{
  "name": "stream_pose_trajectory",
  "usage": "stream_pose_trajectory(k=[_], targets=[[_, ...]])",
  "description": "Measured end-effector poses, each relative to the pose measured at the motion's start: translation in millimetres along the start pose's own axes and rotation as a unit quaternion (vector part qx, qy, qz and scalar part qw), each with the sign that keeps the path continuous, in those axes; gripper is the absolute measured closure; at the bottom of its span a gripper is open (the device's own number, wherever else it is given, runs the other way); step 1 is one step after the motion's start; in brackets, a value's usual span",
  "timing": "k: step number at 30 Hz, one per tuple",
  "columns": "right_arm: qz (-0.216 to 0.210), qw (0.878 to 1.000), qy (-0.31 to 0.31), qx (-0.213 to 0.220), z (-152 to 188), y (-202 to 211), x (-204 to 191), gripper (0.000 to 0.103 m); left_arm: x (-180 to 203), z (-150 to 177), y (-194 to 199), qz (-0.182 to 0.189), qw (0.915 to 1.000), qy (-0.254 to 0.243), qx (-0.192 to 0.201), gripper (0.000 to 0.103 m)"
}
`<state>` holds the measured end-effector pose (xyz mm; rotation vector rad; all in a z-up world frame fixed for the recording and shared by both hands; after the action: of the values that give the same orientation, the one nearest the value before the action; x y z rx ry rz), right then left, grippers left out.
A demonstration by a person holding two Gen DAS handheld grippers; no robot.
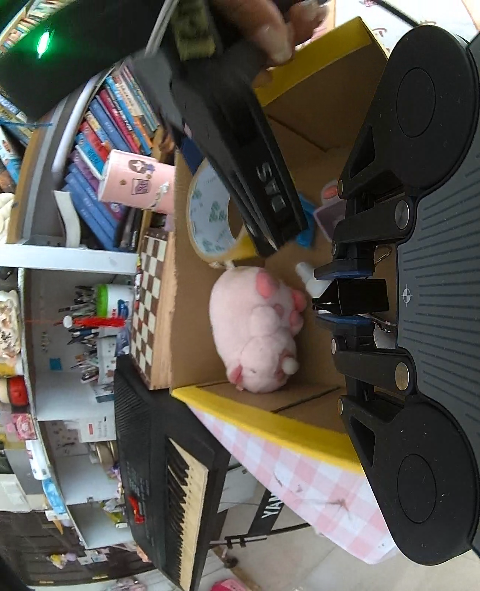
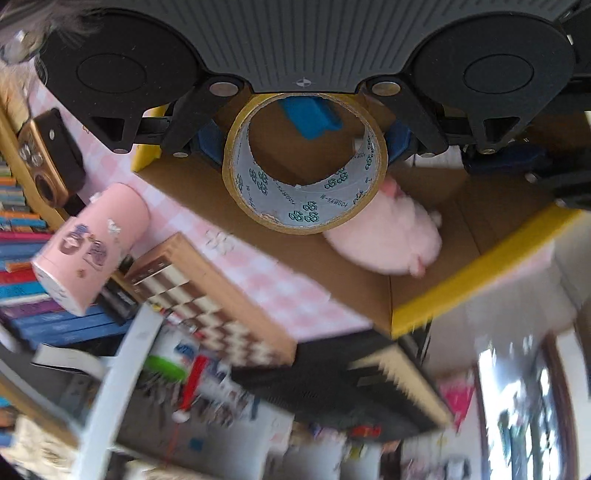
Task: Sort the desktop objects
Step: 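Lower the tape roll and binder clip into the yellow box and open both grippers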
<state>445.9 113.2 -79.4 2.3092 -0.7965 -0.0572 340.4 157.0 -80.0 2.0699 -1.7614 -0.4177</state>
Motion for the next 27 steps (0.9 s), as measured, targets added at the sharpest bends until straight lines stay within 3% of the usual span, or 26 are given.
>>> stream_pose_trajectory(k=[4,12,13,15,20,27], targets=[[-0.004,0.999,0.028,-0.035,3,-18,-5,0.02,1,4,-2,-0.001,1.0,0.002,-0.006,0.085],[0.008,0.998,0.009,-0.064,13,-33,1,0.02,6,3,-1,0.003,1.0,-0.008,0.004,0.081],[0.01,0.998,0.008,-0.061,13,-32,1,0.019,6,2,0,0.004,1.0,-0.008,0.003,0.079],[0.02,0.999,0.004,-0.041,8,-25,3,0.014,6,-1,4,0.007,0.9999,-0.005,0.011,0.064],[0.026,0.999,-0.026,0.007,-7,3,7,0.011,4,-15,22,0.012,0.9989,-0.008,0.044,0.052],[0.039,0.994,-0.063,0.079,-32,60,6,0.011,-16,-37,54,-0.026,0.9955,-0.003,0.091,0.026]])
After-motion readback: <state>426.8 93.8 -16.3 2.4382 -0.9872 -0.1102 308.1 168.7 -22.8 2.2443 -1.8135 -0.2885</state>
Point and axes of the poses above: each gripper's, at about its wrist camera, not at the fingertips, and y roughly against the way its jaws point, x to its right, z to its underside, the point moved 8 cm from there along -y, roughly the way its jaws point, and after that the axes turned 15 degrees about x, right-handed, at the moved point
